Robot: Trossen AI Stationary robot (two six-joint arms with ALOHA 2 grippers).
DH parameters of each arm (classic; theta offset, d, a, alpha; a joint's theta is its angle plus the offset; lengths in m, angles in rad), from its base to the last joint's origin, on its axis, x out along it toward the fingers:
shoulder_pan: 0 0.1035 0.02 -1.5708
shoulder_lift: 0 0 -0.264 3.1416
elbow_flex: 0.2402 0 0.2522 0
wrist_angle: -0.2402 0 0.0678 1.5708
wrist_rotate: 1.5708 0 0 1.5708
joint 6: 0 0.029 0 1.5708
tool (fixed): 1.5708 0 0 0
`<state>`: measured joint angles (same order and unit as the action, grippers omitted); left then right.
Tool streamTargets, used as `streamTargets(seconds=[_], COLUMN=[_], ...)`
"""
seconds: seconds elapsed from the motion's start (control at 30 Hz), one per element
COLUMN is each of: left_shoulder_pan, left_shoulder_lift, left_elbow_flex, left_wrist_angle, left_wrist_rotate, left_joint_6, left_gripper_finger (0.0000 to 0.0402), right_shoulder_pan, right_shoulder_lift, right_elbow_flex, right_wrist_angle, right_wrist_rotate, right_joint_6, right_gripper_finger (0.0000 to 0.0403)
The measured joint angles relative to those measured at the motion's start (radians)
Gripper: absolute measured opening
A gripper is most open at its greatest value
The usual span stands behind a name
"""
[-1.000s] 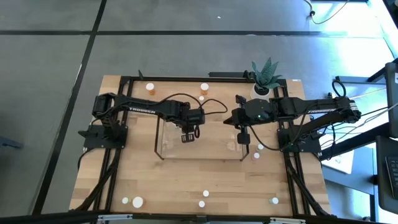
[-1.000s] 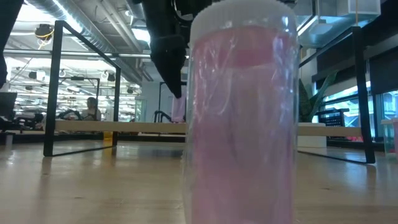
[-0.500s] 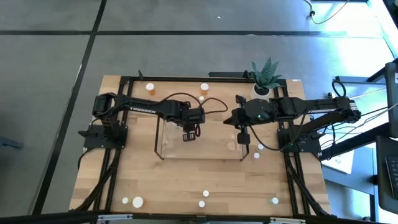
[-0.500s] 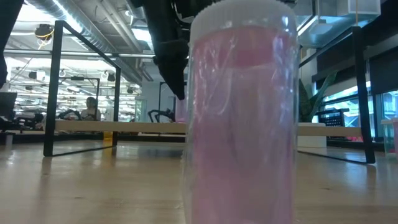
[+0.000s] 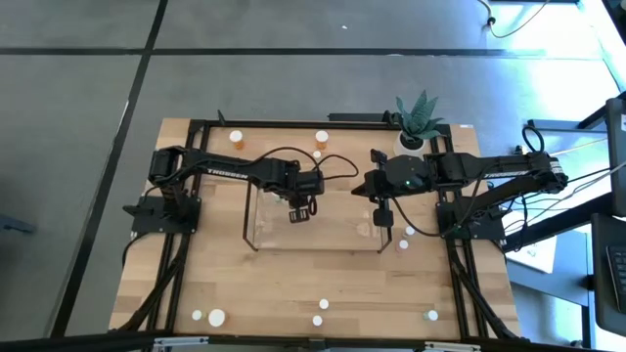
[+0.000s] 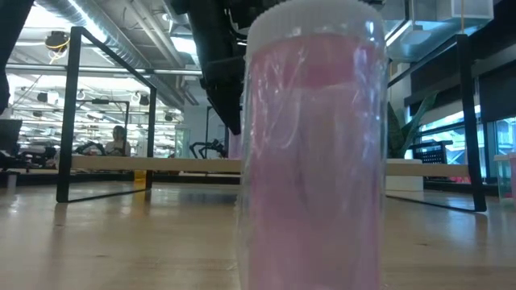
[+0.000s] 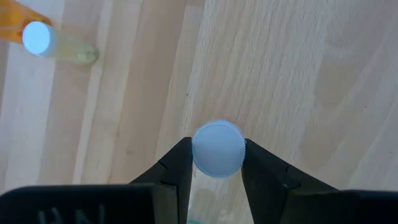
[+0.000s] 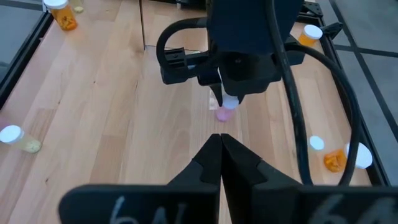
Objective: Pick and place medicine bottles onto shelf by color
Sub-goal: Put the top left pink pill bottle on the shelf
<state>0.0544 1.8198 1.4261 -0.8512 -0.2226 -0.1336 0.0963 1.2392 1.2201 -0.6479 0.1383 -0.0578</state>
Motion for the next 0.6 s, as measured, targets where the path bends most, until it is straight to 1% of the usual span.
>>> streamTargets(seconds=[0.33, 0.4, 0.6], left_shoulder_pan=[0.000, 0.000, 0.003], left_shoulder_lift=[0.000, 0.000, 0.000], left_elbow_flex=[0.000, 0.000, 0.000], left_wrist_angle=[0.001, 0.001, 0.000], left_wrist_rotate=[0.016, 0.017, 0.010], left_joint_6=[-0.015, -0.015, -0.015], left_gripper_finger=[0.0111, 0.0123, 0.0178], right_shoulder_pan=[0.000, 0.000, 0.000], right_shoulder_lift=[0.000, 0.000, 0.000], right_elbow_flex=[0.000, 0.000, 0.000], right_wrist_angle=[0.000, 0.000, 0.000], right_wrist_rotate=[0.000, 0.000, 0.000], right_joint_6=[0.000, 0.000, 0.000], right_gripper_finger=[0.0010, 0.0010, 0.0010])
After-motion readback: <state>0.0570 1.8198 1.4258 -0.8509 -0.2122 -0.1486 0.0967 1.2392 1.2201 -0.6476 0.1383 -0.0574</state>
